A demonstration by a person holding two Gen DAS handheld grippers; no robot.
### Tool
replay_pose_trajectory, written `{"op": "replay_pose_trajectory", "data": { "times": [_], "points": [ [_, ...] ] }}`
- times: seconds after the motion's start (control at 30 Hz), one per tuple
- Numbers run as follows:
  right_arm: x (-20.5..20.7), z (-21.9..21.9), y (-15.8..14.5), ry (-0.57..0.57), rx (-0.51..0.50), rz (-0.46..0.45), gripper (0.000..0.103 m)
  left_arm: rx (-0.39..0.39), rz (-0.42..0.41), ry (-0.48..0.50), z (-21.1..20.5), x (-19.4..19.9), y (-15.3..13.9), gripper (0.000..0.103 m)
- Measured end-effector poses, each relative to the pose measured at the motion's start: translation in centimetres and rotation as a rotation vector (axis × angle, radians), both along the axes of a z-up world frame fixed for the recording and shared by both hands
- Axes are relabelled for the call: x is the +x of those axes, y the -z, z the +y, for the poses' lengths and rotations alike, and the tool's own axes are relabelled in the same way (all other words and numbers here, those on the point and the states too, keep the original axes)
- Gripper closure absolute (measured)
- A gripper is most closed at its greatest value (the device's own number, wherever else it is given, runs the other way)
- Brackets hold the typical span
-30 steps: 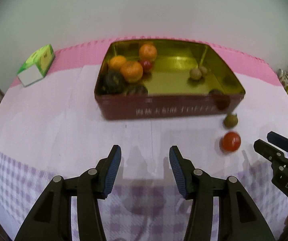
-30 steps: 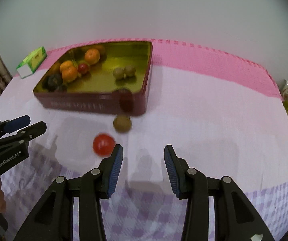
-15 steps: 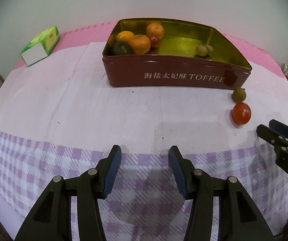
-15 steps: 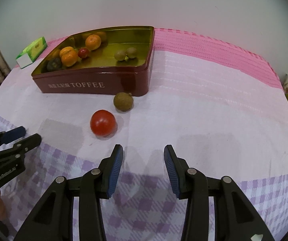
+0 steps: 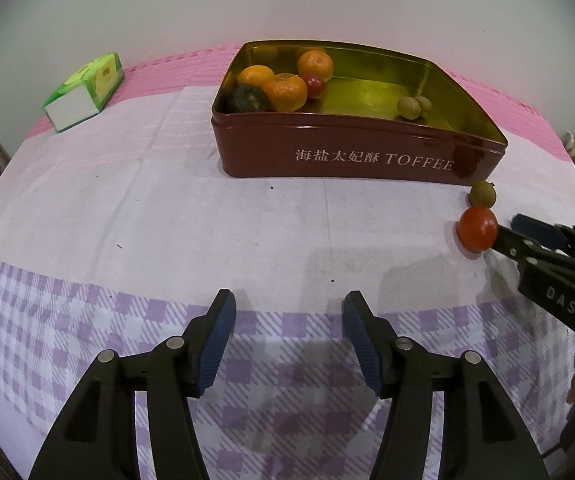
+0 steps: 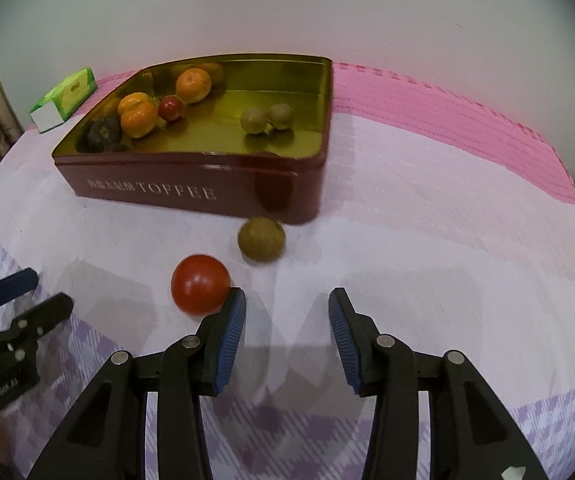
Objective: Organize fruits
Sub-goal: 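Withdraw both tools from the tin toward the loose tomato and fruit, then close the right tool on the olive-brown fruit while the left tool grasps the red tomato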
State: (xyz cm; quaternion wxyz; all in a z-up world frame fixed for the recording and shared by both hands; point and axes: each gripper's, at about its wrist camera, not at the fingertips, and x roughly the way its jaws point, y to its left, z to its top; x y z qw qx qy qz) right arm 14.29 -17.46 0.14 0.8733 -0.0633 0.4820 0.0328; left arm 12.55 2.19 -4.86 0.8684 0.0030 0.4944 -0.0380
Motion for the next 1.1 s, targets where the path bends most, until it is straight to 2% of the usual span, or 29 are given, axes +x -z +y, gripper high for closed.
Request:
{"op": "replay_pose_trajectory", "data": {
  "times": [0.33,0.43,0.53,0.83,1.1],
  "points": [
    [2.3,0.6,0.1,-0.008,-0.001,-0.026,0.065,0.001,-0.004,-0.005,-0.1,0.2,0.0,0.045],
    [2.3,0.7,0.1,-0.009,-0.007,-0.038,0.069,0.0,-0.003,-0.004,-0.2,0.3,0.0,0.045],
    [2.1,0.9,0.1,-0.027,-0.007,-0.046,0.079,0.001,-0.002,0.0,-0.6,0.5,0.0,0.045],
    [0.9,0.0,0.1,-0.026,-0.002,-0.059,0.079,0.001,0.001,0.029,-2.6,0.5,0.0,0.045],
    [-0.8,-2.7,0.0,0.017,0.011,-0.072,0.079,-0.002,-0.007,0.067,-5.2,0.5,0.0,0.045]
  ]
}}
